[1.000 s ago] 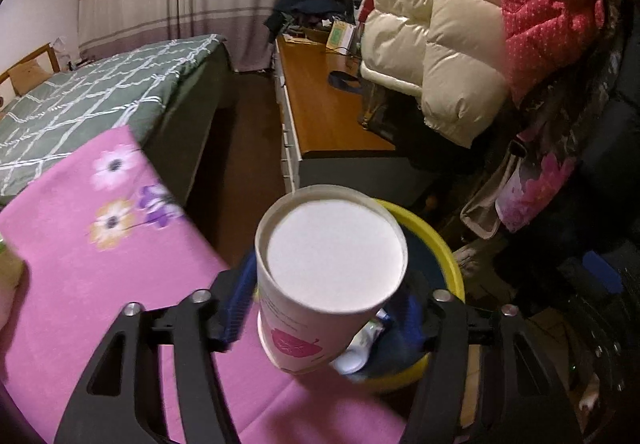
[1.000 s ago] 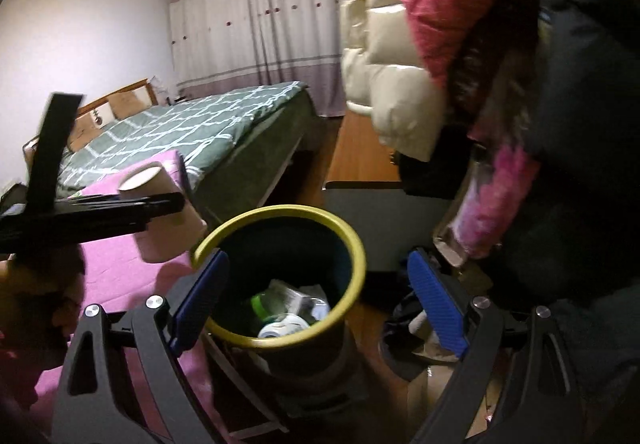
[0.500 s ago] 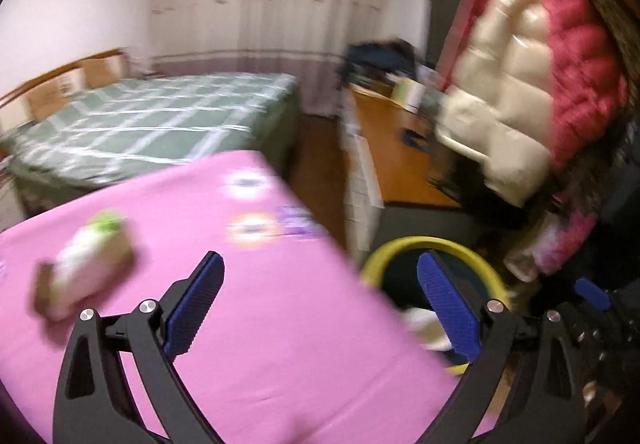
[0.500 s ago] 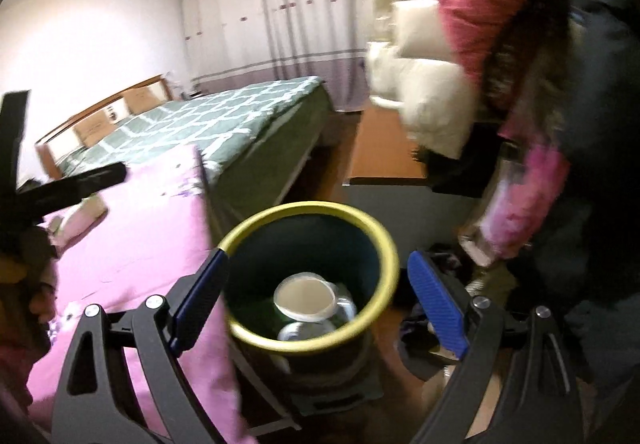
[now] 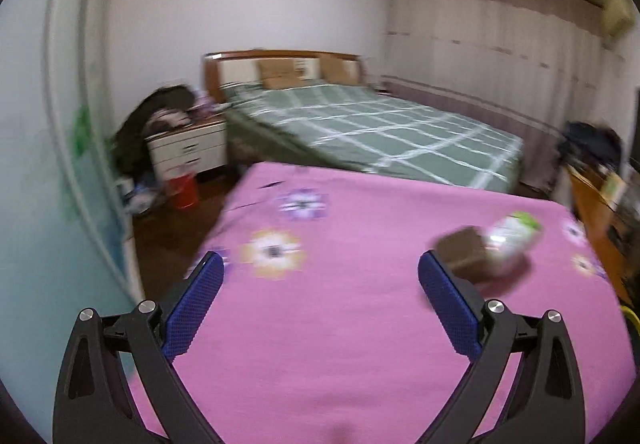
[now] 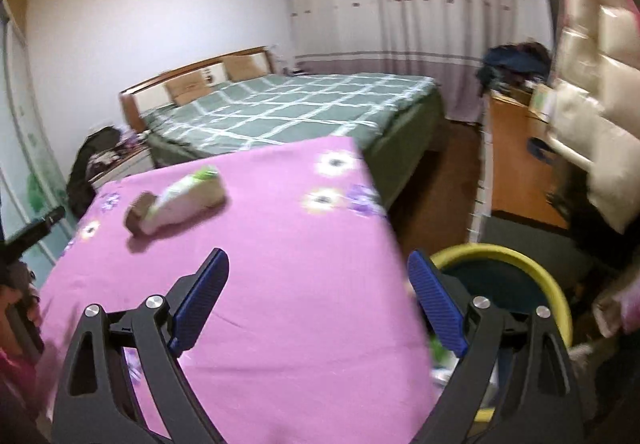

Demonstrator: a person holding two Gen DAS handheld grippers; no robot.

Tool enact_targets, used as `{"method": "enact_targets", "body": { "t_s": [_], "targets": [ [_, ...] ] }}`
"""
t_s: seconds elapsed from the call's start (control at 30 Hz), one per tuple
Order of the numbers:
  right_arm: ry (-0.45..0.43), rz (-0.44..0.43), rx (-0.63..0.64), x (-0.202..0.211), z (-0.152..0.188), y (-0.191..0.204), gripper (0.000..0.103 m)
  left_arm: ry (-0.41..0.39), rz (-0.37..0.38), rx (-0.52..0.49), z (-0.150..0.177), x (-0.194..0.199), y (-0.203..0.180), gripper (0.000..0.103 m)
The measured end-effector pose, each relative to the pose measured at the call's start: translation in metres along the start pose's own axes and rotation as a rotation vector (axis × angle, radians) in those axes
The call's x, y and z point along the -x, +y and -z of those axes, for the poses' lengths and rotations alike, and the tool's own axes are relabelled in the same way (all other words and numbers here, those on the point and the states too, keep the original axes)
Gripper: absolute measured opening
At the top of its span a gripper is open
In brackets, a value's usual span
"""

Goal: Collect trash
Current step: 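Move both tools back toward the table, then reach the right tool to the brown square lid and grasp it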

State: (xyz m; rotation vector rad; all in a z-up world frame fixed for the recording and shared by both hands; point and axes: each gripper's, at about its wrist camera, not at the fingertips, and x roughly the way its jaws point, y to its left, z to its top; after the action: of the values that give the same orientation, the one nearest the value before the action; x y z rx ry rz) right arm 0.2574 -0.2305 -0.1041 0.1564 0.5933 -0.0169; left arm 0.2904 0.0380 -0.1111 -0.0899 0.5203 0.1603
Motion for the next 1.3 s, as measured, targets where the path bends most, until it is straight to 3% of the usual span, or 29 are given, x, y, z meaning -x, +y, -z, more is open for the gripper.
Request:
{"method": "enact_targets", "body": {
  "t_s": [0.13, 0.3, 0.43, 0.83, 1.1, 1.3],
  "targets": [
    [0.036, -0.070, 0.038, -0.031, -0.011, 0.048, 0.086, 0.002, -0.037, 0.043, 0.008, -0.015, 0.024, 0.096],
    [0.077, -0.163, 0.080, -0.065, -0.022, 0.112, 0.086, 0.000, -0.051, 0.022, 0.015, -0.018, 0.020, 0.096],
    [0.083, -0.191, 0.121, -0.085, -0.024, 0.152, 0.086, -0.011, -0.098, 0.033, 0.017, -0.018, 0.023, 0.096],
    [0.057, -0.164, 0.281, -0.130, -0.026, 0.231, 0.083, -0.034, -0.247, 0.114, 0.015, -0.012, 0.054, 0.096],
    [0.019, -0.101, 0.459, -0.151, -0.011, 0.276, 0.081, -0.043, -0.300, 0.178, 0.015, -0.006, 0.074, 0.096],
    [0.048, -0.059, 0.543, -0.170, 0.000, 0.295, 0.081, -0.043, -0.301, 0.179, 0.015, -0.006, 0.074, 0.096]
  ]
}}
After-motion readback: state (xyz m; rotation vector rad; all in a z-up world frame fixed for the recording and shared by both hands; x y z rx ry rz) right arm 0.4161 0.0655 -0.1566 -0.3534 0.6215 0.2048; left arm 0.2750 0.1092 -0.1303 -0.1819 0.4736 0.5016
